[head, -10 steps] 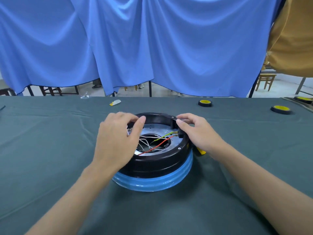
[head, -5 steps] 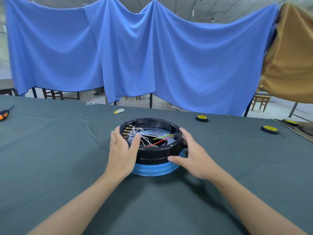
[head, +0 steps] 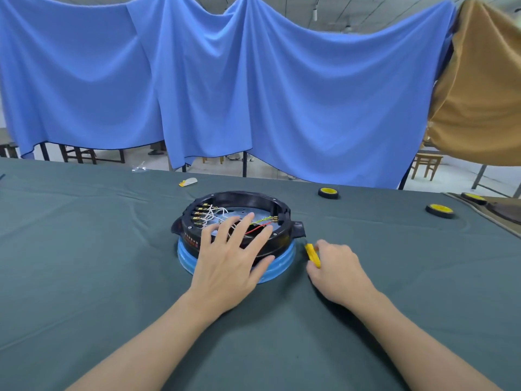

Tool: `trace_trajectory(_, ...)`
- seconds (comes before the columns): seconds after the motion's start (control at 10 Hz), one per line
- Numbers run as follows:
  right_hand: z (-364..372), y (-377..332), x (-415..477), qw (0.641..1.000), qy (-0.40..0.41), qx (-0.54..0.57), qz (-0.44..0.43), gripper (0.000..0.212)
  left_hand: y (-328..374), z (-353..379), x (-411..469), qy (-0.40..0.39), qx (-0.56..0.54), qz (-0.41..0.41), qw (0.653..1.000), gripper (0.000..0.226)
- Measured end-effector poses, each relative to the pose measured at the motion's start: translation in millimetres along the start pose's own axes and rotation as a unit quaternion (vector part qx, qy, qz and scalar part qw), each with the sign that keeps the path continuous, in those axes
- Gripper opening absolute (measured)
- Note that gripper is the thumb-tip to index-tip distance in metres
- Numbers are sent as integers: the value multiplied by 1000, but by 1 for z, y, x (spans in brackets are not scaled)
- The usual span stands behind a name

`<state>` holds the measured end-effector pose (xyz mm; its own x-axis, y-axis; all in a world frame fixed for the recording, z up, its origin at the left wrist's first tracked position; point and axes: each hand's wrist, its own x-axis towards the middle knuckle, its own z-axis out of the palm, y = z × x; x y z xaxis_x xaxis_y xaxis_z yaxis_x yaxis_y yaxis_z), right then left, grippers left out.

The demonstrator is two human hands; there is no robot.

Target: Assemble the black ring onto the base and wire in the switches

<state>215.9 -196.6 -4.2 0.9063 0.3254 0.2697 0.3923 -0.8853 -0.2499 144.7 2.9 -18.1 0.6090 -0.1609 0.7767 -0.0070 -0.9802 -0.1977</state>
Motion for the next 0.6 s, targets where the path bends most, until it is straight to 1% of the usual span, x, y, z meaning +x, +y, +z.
trace_trajectory(0.1, 3, -5, -9, 999, 29, -15, 9, 13, 0, 2, 1, 8, -5, -1, 1000, 43)
trace_trajectory(0.3, 6, -7, -17, 998, 55, -18, 7, 14, 1, 0, 3, -4, -8, -15, 1000, 43)
trace_trajectory(0.4, 8, -7, -20, 999, 45, -21, 10, 23, -2, -1, 0, -3, -30, -14, 999, 42)
trace_trajectory(0.5, -6, -9, -22, 997, 64, 8, 34, 30, -5, -2, -3, 10, -46, -2, 999, 42)
trace_trajectory(0.6, -38, -6, -17, 973, 136, 179, 49, 28, -8, -5, -2, 12, -58, -4, 998, 41)
